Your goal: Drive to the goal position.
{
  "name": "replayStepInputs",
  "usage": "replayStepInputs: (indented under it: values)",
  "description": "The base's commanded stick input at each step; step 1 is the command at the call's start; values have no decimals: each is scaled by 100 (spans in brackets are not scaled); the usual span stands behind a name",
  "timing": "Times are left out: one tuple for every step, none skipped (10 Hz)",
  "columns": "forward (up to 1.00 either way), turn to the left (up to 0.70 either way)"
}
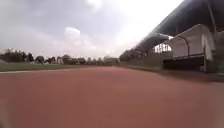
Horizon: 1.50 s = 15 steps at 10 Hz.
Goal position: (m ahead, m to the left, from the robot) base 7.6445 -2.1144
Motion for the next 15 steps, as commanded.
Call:
replayStepInputs:
  values:
    - [45, 0]
    - [45, 0]
    - [45, 0]
    - [45, 0]
    - [45, 0]
    - [45, 0]
    - [45, 0]
    - [45, 0]
    - [45, 0]
    - [45, 0]
    - [45, 0]
    - [45, 0]
    - [45, 0]
    - [45, 0]
    - [45, 0]
